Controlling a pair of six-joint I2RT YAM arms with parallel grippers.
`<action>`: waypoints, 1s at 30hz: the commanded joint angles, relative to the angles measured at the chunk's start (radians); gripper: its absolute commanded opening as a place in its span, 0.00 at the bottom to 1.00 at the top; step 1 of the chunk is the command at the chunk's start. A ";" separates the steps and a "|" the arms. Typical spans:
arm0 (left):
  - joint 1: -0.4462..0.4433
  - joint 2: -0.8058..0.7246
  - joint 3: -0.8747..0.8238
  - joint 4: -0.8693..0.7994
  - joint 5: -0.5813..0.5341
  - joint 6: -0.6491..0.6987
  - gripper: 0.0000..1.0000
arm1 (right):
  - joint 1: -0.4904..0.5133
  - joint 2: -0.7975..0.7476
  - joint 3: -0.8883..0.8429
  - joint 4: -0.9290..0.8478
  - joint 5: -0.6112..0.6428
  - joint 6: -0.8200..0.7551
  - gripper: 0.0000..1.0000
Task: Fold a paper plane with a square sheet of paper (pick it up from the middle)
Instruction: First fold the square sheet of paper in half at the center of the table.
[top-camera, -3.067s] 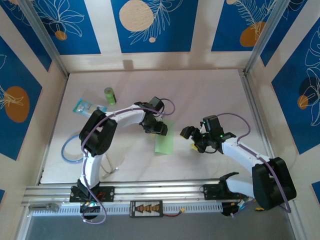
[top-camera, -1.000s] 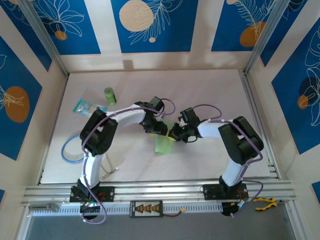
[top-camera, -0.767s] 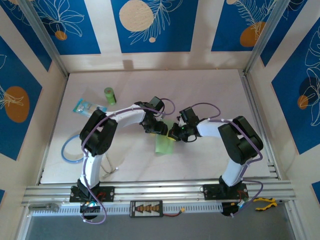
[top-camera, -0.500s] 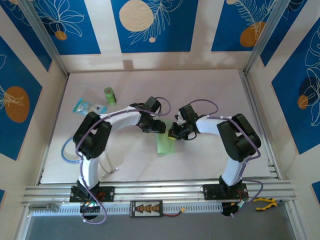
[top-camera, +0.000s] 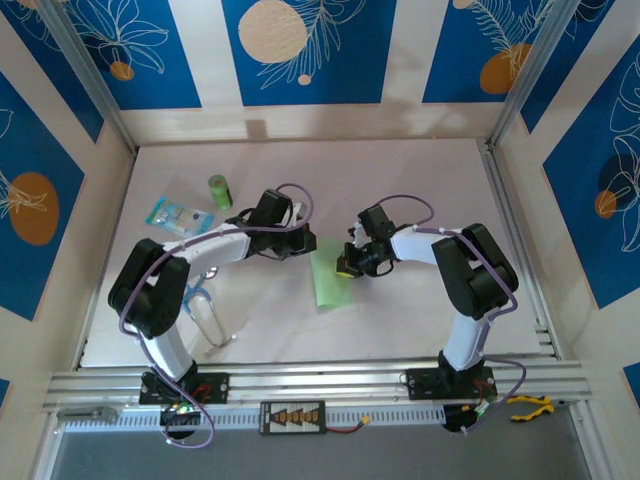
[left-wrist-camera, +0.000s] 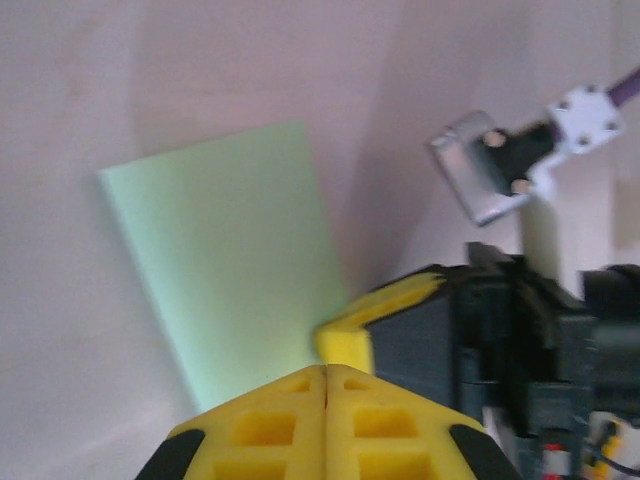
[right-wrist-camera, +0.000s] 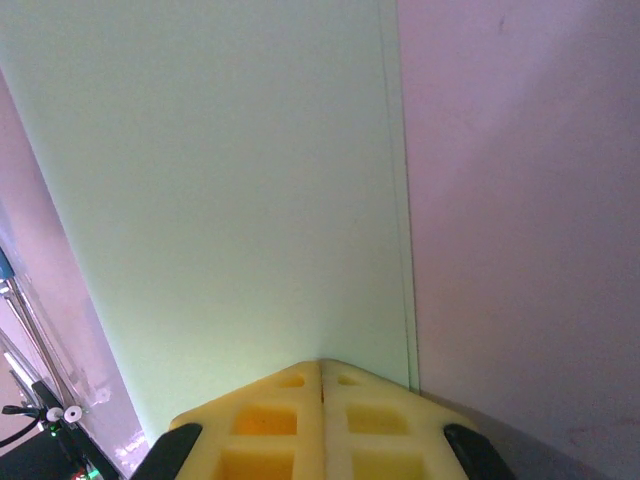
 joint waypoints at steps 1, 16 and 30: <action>0.002 0.047 -0.027 0.175 0.136 -0.090 0.00 | -0.011 0.045 -0.036 -0.089 0.101 0.010 0.00; -0.004 0.132 -0.122 0.178 0.109 -0.051 0.00 | -0.010 0.035 -0.050 -0.087 0.107 0.025 0.00; -0.007 0.060 -0.162 0.065 -0.034 0.030 0.00 | -0.005 0.016 -0.073 -0.078 0.118 0.047 0.00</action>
